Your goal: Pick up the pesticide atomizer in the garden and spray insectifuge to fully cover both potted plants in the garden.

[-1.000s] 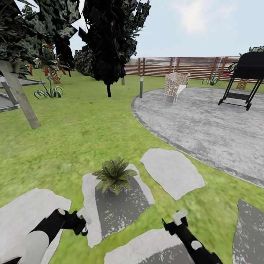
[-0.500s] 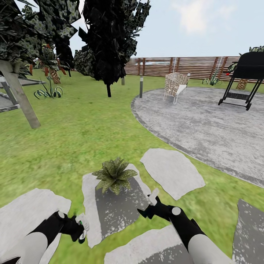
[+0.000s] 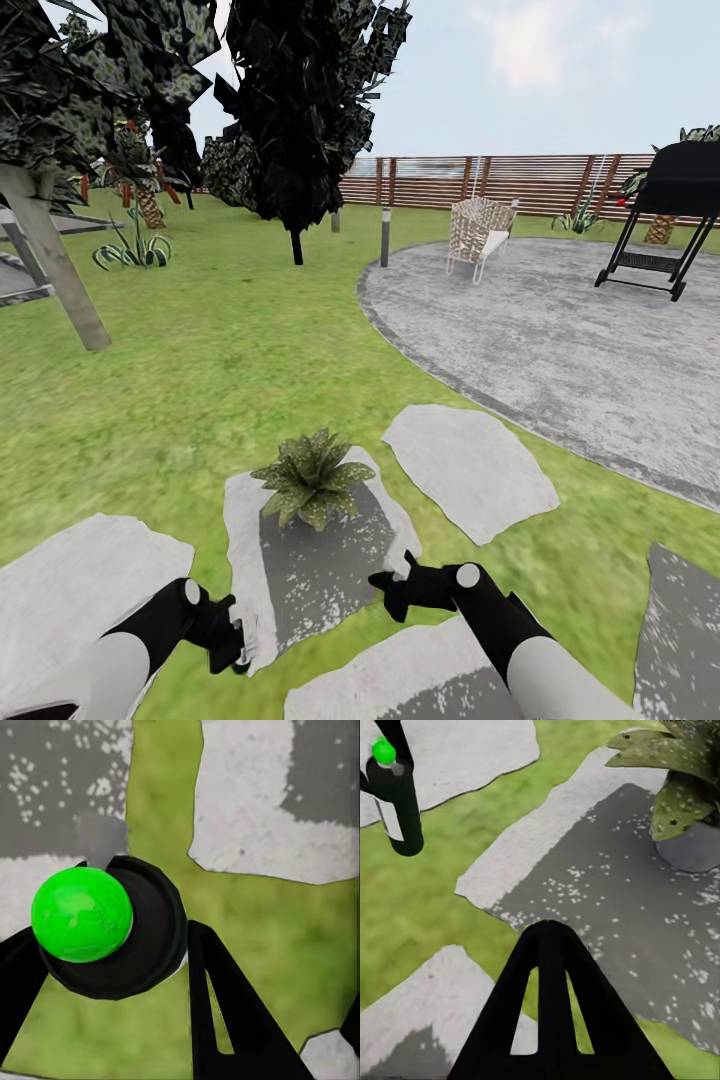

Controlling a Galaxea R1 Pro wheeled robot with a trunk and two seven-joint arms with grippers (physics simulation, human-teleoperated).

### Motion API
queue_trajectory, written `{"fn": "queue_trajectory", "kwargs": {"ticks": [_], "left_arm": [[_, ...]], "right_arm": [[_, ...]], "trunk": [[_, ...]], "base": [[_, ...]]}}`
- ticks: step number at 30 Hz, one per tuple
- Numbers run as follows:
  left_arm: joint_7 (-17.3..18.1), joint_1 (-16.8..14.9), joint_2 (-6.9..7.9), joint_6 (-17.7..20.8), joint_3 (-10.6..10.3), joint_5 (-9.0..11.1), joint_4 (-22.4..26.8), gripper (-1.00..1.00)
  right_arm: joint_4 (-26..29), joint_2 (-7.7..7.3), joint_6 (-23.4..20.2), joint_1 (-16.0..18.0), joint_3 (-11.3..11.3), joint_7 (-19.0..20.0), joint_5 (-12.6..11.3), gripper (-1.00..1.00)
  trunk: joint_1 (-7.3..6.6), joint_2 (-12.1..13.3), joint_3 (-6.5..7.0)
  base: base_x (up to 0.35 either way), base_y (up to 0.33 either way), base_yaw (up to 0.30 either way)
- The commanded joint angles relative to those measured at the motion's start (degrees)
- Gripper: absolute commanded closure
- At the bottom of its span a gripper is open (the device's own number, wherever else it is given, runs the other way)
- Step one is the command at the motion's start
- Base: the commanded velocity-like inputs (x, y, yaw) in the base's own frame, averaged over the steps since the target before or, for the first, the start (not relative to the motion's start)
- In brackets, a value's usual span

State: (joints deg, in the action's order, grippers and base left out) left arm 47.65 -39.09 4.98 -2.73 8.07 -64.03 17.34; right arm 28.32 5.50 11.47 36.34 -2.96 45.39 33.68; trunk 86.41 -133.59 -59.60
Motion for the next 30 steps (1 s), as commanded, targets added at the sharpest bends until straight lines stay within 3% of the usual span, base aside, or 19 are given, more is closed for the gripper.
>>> {"fn": "queue_trajectory", "kwargs": {"ticks": [1, 3, 6, 11, 14, 19, 27, 30], "left_arm": [[0.3, 0.0, -0.18, -0.3, 0.5, -0.6, 0.1, 1.0], [0.4, 0.0, -0.95, -0.3, 0.4, -0.6, 0.2, 1.0], [0.4, -0.1, -2.99, -0.4, 0.4, -0.6, 0.3, 1.0], [0.4, -0.2, -6.1, -0.3, 0.2, -0.6, 0.5, 1.0], [0.4, -0.2, -7.14, -0.3, -1.5, -0.6, 0.5, 1.0], [0.1, -0.2, -8.14, -0.3, -1.8, -0.2, 0.3, 1.0], [0.0, -0.2, -9.65, -0.4, -1.7, 0.2, 0.1, 1.0], [0.0, -0.2, -10.24, -0.5, -1.7, 1.6, 0.1, 1.0]], "right_arm": [[0.1, 0.11, 0.3, 0.1, -1.1, 0.9, 0.6, 1.0], [0.1, 0.22, -1.3, 0.1, -5.0, 1.9, 0.5, 1.0], [0.0, 0.7, -3.2, 0.1, -6.6, 2.1, 0.4, 1.0], [0.0, 0.95, -3.6, 0.1, -6.9, 2.2, 0.4, 1.0], [0.1, 1.03, -3.6, 0.1, -6.9, 2.2, 0.4, 1.0], [0.8, 2.1, -3.6, 0.1, -6.9, 2.2, 0.3, 1.0], [0.9, 2.29, -3.6, 0.1, -6.9, 2.2, 0.3, 1.0], [0.9, 2.32, -3.6, 0.1, -6.9, 2.2, 0.3, 1.0]], "trunk": [[-0.01, 0.0, -0.05], [-0.01, 0.0, -0.05], [-0.01, 0.0, -0.05], [-0.01, 0.0, -0.05], [-0.01, 0.0, -0.05], [-0.01, 0.0, -0.05], [-0.01, 0.0, -0.05], [-0.01, 0.0, -0.05]], "base": [[0.0, 0.0, 0.0], [0.0, 0.0, 0.0], [0.0, 0.0, 0.0], [0.0, 0.0, 0.0], [0.0, 0.0, 0.0], [0.0, 0.0, 0.0], [0.0, 0.0, 0.0], [0.0, 0.0, 0.0]]}}
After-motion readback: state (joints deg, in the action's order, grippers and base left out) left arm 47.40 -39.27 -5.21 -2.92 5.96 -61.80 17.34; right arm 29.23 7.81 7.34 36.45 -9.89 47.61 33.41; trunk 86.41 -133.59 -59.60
